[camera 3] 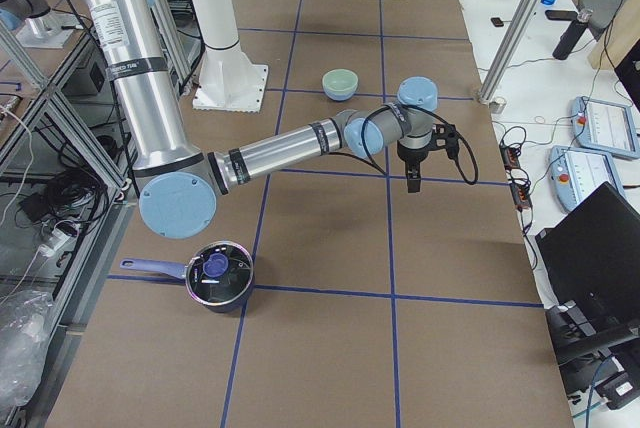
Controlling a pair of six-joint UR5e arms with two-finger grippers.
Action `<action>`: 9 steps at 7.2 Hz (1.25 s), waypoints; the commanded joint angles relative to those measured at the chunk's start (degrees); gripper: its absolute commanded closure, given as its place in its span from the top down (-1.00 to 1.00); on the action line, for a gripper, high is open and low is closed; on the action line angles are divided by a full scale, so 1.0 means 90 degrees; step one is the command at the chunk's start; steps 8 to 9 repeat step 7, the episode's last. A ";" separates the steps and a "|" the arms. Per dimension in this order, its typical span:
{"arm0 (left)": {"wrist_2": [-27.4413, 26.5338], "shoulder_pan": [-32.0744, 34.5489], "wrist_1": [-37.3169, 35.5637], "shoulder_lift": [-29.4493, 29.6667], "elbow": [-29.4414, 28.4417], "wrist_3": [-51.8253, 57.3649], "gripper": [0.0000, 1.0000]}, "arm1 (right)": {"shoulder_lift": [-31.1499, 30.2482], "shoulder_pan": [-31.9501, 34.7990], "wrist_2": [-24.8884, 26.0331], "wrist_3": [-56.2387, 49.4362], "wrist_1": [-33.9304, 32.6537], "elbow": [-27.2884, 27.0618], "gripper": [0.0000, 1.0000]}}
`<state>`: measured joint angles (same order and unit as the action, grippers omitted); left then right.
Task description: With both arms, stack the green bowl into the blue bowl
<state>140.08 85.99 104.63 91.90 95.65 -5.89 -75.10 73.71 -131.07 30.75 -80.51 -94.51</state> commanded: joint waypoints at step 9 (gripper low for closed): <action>0.0011 0.0153 -0.0014 -0.0006 -0.0013 0.0010 0.95 | -0.0113 0.0639 -0.0183 -0.1298 -0.0605 0.0188 1.00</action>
